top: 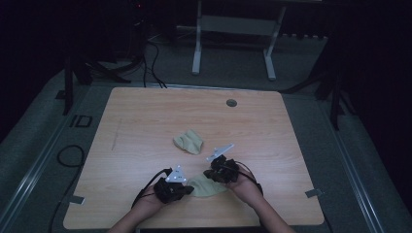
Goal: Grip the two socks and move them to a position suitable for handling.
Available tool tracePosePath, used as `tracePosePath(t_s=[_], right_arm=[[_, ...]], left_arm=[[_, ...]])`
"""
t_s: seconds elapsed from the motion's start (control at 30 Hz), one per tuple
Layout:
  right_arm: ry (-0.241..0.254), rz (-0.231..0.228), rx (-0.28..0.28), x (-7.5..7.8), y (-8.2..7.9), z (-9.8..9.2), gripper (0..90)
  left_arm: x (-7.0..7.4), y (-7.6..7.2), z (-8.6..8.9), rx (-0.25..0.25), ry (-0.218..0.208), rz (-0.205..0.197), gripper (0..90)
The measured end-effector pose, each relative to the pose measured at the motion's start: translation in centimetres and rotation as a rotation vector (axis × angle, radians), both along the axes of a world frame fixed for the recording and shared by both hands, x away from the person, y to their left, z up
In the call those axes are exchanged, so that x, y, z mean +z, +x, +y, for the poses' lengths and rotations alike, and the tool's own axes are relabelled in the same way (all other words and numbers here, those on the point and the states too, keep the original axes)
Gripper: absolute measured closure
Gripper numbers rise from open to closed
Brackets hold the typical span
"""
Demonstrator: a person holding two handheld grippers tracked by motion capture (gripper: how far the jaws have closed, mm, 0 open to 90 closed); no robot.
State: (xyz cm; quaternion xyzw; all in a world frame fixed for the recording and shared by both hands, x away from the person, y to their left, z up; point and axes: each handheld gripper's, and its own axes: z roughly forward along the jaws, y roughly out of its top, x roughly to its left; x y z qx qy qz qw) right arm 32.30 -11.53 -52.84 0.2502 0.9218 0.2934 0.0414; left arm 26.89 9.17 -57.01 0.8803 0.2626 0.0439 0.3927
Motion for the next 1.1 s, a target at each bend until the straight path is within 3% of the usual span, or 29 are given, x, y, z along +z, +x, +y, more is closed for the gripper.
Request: tracePosePath(t_s=[0.1, 0.2, 0.47, 0.6, 0.83, 0.93, 1.1], right_arm=[[-0.080, 0.004, -0.004, -1.3, -0.3, 0.4, 90.0], [-0.073, 0.022, -0.021, -1.6, 0.0, -0.3, 90.0], [-0.115, 0.011, -0.087, -1.0, 0.2, -3.5, 90.0], [-0.100, 0.026, -0.132, -1.1, 0.2, -5.4, 90.0], [-0.071, 0.029, -0.157, -1.4, -0.5, -6.7, 90.0], [-0.087, 0.018, -0.190, -1.4, -0.7, -7.9, 90.0], [-0.050, 0.031, -0.255, -1.3, -0.7, -10.4, 90.0]], left_arm=[[0.0, 0.0, 0.0, -0.001, 0.001, 0.000, 90.0], [0.0, 0.0, 0.0, -0.001, 0.003, -0.001, 90.0], [0.0, 0.1, 0.0, -0.003, 0.003, 0.005, 90.0], [0.0, 0.1, 0.0, -0.003, 0.002, 0.008, 90.0], [0.1, 0.1, 0.0, -0.005, 0.005, 0.007, 90.0], [0.1, 0.1, 0.0, -0.005, 0.006, 0.007, 90.0], [0.1, 0.1, 0.0, -0.003, 0.003, 0.012, 90.0]])
